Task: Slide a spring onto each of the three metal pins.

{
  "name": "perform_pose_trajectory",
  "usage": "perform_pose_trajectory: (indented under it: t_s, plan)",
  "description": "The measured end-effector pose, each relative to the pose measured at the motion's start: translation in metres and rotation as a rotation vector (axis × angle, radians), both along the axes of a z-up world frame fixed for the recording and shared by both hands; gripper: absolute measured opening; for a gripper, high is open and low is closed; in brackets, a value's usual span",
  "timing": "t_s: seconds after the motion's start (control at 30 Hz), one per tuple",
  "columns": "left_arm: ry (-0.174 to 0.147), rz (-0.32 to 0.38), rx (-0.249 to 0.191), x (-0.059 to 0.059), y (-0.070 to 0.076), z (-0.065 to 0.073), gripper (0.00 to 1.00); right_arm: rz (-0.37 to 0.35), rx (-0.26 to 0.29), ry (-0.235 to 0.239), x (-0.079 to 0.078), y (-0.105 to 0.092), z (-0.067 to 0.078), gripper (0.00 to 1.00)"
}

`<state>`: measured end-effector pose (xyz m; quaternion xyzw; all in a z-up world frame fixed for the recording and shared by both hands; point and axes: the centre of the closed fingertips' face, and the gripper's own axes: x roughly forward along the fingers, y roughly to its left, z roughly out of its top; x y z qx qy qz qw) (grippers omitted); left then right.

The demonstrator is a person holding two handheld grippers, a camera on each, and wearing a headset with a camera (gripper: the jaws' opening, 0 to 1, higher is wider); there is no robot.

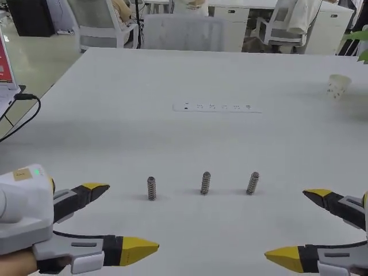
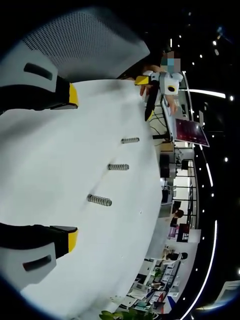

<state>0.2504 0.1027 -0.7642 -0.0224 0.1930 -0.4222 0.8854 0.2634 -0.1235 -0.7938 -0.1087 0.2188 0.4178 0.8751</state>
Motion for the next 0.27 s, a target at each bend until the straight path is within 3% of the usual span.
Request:
perform_pose_trajectory:
  t_s: [0.27]
  plan:
    - [-0.002, 0.01, -0.007, 0.0009, 0.0014, 0.0009, 0.96, -0.002, -0.001, 0.001, -0.0005, 0.0008, 0.0008, 0.97]
